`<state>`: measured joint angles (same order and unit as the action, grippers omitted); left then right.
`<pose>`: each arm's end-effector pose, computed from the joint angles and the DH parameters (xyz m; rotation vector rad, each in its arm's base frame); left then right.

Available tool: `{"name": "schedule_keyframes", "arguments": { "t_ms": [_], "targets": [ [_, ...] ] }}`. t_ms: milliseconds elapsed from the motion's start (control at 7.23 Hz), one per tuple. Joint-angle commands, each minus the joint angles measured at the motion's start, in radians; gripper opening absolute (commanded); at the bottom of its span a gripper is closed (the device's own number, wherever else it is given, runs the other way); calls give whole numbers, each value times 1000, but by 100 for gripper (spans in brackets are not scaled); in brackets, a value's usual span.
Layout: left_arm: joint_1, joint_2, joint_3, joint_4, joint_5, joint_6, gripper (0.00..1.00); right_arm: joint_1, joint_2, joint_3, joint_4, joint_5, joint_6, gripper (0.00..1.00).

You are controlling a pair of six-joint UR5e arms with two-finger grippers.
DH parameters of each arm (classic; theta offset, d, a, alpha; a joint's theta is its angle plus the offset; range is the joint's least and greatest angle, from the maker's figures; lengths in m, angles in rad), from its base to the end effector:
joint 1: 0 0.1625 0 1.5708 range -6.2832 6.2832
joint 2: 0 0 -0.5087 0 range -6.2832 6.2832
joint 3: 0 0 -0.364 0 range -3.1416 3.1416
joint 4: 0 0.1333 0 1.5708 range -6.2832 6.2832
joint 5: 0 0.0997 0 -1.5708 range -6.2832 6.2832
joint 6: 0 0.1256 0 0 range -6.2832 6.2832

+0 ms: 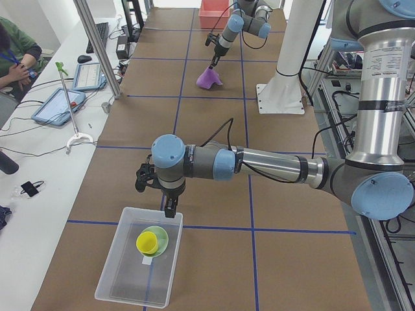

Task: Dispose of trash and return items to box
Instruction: 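Lift the purple cloth with the right gripper and carry it to the pink tray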

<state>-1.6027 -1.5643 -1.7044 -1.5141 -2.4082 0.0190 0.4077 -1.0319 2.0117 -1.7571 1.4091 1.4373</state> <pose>-0.0547 -0.4616 0.7019 0.0875 0.8351 0.0173 -0.5103 -0.3876 0.3127 0.3608 -0.7252 0.3233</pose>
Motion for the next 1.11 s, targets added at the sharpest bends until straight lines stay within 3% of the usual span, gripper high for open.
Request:
{"name": "schedule_keyframes", "arguments": {
  "t_ms": [0,277,553,968],
  "targets": [
    [3,18,45,3,9,-8,99,141,-34,77,-50,142,-140,0],
    [-2,46,4,2,8,1,99,317,-115,235,-169,319,-359,0],
    [0,67,-1,-1,-2,2,99,541,-253,313,-194,524,-612,0],
    [3,66,0,-3,-3,2,99,945,-511,279,-191,719,-1257,0]
  ]
}}
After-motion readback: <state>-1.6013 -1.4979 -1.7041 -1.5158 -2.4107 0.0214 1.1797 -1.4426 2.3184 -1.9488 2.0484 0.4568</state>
